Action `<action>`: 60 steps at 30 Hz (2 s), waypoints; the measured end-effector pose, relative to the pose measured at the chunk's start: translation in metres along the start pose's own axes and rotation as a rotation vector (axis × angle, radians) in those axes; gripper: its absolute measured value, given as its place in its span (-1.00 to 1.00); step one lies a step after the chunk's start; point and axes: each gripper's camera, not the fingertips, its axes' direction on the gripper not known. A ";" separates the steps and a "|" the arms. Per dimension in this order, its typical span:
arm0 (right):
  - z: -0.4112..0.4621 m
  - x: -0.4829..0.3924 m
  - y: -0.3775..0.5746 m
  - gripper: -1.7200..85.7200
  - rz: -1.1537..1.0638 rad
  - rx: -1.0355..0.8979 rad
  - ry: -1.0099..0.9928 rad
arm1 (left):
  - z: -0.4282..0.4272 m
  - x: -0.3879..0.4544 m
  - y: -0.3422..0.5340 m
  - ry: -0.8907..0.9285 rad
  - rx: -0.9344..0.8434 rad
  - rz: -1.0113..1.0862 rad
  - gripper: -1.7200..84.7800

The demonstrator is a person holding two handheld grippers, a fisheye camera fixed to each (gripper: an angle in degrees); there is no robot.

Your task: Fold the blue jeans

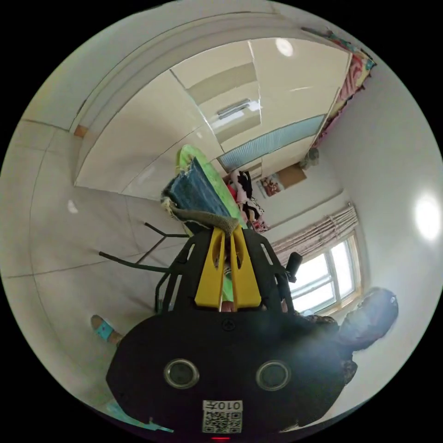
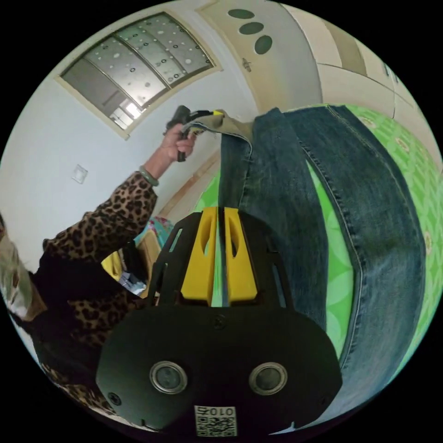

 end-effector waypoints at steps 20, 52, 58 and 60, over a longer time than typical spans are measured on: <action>-0.204 -0.042 0.509 -0.88 0.441 0.531 0.274 | -0.051 0.065 0.066 0.042 0.152 0.186 -0.96; -0.227 0.032 1.088 -0.57 1.156 1.194 -0.313 | 0.327 0.187 0.107 -0.369 -0.633 0.471 -0.96; -0.217 0.065 1.082 -0.52 1.065 1.191 -0.479 | 0.338 0.188 0.104 -0.378 -0.608 0.440 -0.96; -0.215 0.090 1.065 -0.54 1.015 1.205 -0.570 | 0.340 0.192 0.106 -0.398 -0.602 0.445 -0.96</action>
